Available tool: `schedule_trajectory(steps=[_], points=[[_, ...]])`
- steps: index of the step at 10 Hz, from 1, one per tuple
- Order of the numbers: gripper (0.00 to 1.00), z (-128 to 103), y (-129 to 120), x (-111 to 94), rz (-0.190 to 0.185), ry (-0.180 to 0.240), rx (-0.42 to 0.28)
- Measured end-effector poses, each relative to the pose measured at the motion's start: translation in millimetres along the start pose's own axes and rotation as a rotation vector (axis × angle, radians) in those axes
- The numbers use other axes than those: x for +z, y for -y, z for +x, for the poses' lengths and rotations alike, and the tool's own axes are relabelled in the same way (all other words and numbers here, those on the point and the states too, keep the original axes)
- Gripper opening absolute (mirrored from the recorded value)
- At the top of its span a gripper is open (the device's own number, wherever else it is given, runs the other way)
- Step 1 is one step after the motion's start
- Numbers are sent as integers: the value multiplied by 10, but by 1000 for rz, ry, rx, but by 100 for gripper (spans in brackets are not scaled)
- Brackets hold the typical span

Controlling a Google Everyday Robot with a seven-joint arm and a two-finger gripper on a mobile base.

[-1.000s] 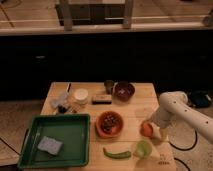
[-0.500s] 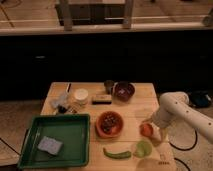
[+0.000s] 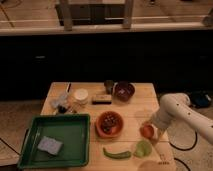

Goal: Place apple in paper cup

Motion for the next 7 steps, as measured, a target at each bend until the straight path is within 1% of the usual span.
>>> schedule_trajectory(steps=[1, 2, 3, 4, 5, 7], points=[[30, -11, 19, 6, 2, 2, -6], [22, -15, 31, 9, 2, 2, -8], [16, -15, 35, 7, 3, 2, -9], [5, -6, 36, -19, 7, 0, -7], [1, 4, 43, -53, 11, -3, -6], [0, 44, 48, -148, 27, -10, 1]])
